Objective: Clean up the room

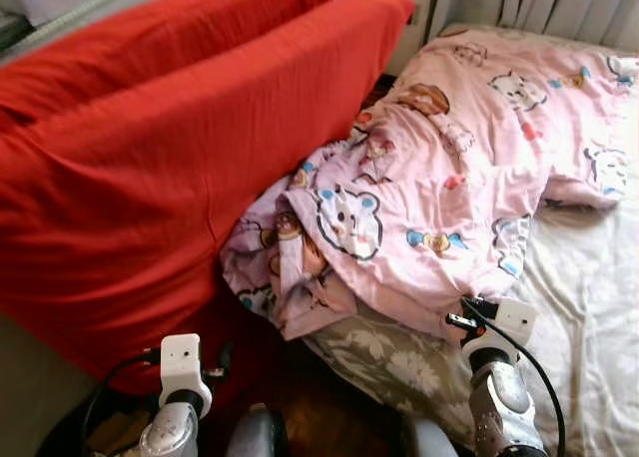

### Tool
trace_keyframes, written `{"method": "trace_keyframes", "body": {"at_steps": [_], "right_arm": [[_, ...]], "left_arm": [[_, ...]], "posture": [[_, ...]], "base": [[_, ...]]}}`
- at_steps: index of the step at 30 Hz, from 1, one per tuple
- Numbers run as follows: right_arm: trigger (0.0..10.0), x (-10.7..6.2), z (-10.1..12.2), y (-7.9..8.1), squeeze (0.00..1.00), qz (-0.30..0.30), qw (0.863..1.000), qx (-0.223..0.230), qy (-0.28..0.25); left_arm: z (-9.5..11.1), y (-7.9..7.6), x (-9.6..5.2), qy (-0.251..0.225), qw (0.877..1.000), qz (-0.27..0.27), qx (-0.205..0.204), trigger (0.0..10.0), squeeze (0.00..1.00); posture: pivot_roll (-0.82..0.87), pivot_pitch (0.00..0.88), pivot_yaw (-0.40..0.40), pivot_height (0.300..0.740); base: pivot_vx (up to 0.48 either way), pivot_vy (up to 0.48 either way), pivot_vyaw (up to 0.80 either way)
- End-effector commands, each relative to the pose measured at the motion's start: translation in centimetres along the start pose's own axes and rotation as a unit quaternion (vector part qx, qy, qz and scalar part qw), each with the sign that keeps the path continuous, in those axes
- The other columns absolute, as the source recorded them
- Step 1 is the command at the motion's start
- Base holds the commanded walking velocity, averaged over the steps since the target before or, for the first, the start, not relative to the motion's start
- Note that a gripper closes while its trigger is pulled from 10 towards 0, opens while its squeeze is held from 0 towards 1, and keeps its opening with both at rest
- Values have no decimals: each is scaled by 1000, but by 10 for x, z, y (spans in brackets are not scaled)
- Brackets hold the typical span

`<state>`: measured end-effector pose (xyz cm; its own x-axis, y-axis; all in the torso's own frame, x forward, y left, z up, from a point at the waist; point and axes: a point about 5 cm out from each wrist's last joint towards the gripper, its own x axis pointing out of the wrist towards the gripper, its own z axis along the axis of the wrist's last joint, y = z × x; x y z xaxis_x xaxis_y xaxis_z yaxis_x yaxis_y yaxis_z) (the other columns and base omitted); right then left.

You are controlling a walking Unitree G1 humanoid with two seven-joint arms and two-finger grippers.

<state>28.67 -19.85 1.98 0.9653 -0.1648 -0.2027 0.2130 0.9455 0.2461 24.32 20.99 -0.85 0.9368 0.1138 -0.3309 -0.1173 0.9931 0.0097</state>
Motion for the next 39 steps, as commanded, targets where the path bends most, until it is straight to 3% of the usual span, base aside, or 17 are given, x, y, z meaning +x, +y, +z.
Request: {"method": "trace_keyframes", "body": {"at_steps": [1,12,17,25,30,39], "right_arm": [[10000,1,4,3,0,0,1000,-3,-8],[10000,1,4,-2,0,-11,1000,-6,-12],[10000,2,8,-6,0,-12,1000,-8,-19],[10000,3,7,-5,0,-11,1000,-17,-14],[10000,2,7,-8,0,-16,1000,-19,-14],[10000,2,9,-11,0,-32,999,-19,-18]], "left_arm": [[-7,8,-3,12,1000,6,11,10000,0],[-36,14,-11,86,996,24,0,10000,0],[-61,21,-26,144,988,47,0,10000,0],[-83,21,-43,188,981,48,10,10000,0],[-91,21,-50,205,978,45,15,10000,0],[-90,22,-48,210,977,43,15,10000,0]], "posture": [[-63,74,53,736],[-71,41,53,740],[-76,20,45,740],[-80,6,43,740],[-82,1,47,740],[-69,34,51,740]], "base": [[0,0,0],[0,0,0],[0,0,0],[0,0,0],[0,0,0],[0,0,0]]}}
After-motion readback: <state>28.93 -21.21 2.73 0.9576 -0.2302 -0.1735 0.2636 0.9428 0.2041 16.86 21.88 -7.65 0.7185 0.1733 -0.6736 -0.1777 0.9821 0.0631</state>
